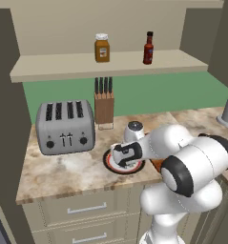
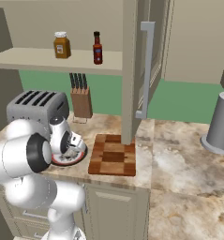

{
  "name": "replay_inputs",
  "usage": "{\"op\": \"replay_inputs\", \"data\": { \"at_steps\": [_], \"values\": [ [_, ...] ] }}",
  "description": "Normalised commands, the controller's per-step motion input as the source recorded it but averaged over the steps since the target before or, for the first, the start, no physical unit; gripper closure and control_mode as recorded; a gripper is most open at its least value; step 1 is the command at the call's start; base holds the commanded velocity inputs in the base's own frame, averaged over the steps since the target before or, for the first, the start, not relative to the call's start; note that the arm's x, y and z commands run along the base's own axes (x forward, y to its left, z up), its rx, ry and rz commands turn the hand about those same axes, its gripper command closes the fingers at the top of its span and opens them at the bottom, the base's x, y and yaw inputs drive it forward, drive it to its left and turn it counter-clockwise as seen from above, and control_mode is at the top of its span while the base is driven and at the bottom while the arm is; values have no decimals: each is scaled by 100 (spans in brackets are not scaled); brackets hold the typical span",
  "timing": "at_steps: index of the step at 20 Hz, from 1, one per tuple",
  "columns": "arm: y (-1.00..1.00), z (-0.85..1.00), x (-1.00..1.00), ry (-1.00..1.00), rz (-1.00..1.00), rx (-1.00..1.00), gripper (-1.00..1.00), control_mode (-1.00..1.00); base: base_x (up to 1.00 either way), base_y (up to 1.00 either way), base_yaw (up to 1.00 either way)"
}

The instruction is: Pick the fish from the plate and place it on the cutting board. Then pick the condiment bottle from the cabinet and place it next to the cutting board.

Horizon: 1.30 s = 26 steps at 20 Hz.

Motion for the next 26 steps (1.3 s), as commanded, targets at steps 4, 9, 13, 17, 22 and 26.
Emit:
{"op": "replay_inputs", "data": {
  "at_steps": [4,9,13,17,22,26],
  "values": [
    [0,-18,13,0,-2,0,-100,-100,0,0,0],
    [0,-7,2,0,0,0,100,-100,0,0,0],
    [0,0,0,0,0,0,100,-100,0,0,0],
    [0,2,0,0,0,0,100,-100,0,0,0],
    [-1,33,0,-2,0,-2,100,-100,0,0,0],
    [-3,45,0,-1,0,-6,100,-100,0,0,0]
  ]
}}
